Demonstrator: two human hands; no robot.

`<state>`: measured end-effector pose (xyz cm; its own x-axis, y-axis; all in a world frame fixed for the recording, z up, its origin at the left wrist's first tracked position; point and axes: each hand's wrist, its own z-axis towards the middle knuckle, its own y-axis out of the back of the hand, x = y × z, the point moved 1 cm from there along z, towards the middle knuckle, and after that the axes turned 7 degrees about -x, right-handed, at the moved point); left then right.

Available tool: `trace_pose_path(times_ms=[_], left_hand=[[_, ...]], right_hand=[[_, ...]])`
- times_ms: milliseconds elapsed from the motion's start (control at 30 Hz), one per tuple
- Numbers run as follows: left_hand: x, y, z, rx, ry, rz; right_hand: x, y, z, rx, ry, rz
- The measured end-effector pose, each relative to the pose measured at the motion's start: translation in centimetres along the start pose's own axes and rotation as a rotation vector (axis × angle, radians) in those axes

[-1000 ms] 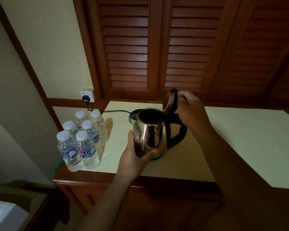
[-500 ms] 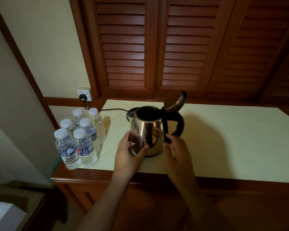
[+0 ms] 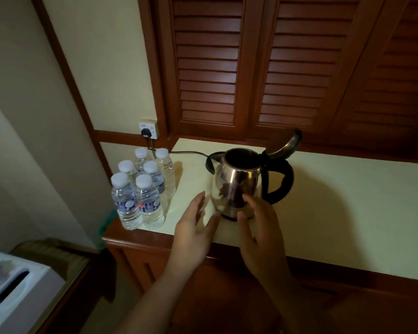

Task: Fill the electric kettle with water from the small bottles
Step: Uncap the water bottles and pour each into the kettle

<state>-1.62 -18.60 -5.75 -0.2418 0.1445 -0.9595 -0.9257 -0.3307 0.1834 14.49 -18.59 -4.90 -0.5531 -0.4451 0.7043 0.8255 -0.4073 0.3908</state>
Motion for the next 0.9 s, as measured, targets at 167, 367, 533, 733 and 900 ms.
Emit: trace_pose_path(times_ms=[167, 367, 533, 733, 900], left_hand=[[-0.1, 5.5, -3.0, -0.226, -0.139, 0.060], [0.4, 10.3, -3.1, -0.453, -0.131, 0.094], [1.7, 12.0, -2.9, -0.505, -0.076, 0.163], [1.4, 12.0, -2.5, -0.448, -0.033, 0.228], [0.3, 11.3, -2.2, -0.341, -0.050, 0.260]], right_hand=[[5.3, -4.3, 0.7, 0.195, 0.218, 0.104], [9.5, -10.4, 4.1, 0.308, 0.315, 0.110], [10.7, -13.9, 6.0, 0.358, 0.355, -0.004], [11.0, -13.8, 6.9, 0.351, 0.342, -0.030], [11.5, -11.8, 6.6, 0.373, 0.329, -0.078]])
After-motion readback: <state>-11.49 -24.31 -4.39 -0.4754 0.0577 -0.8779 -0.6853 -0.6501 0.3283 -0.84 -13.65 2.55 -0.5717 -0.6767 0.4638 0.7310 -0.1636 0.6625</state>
